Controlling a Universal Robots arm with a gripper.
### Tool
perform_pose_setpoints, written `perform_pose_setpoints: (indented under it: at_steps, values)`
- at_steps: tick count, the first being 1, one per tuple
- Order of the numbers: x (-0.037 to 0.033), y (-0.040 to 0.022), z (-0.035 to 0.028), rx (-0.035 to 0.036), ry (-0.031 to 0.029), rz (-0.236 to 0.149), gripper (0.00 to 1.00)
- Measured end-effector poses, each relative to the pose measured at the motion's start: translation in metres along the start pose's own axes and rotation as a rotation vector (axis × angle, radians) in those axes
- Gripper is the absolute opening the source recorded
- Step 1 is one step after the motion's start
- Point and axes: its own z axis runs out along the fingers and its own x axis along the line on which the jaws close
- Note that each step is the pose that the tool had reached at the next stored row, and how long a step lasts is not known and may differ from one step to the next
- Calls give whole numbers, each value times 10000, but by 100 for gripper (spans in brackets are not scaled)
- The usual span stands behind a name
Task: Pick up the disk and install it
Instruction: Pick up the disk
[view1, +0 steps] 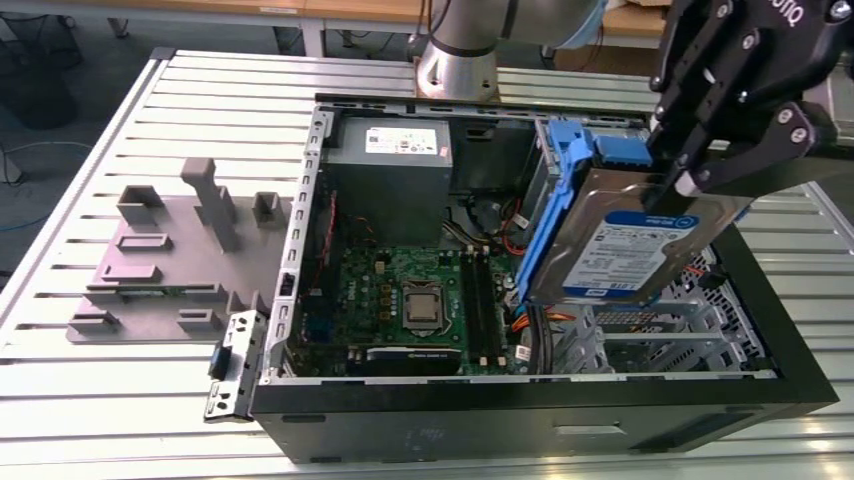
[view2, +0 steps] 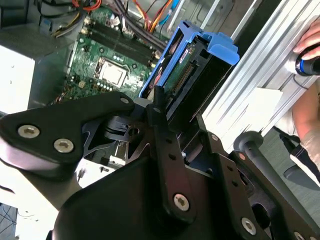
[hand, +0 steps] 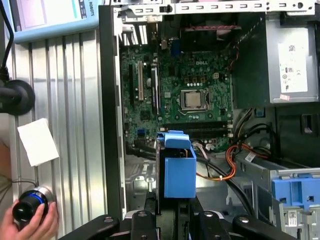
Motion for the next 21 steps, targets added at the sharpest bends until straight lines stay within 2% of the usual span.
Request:
perform_pose_setpoints:
  at_steps: [14,21]
  values:
    - [-35,-485,24,-23,1,1,35]
    - [-50,-697,39,-29,1,1,35]
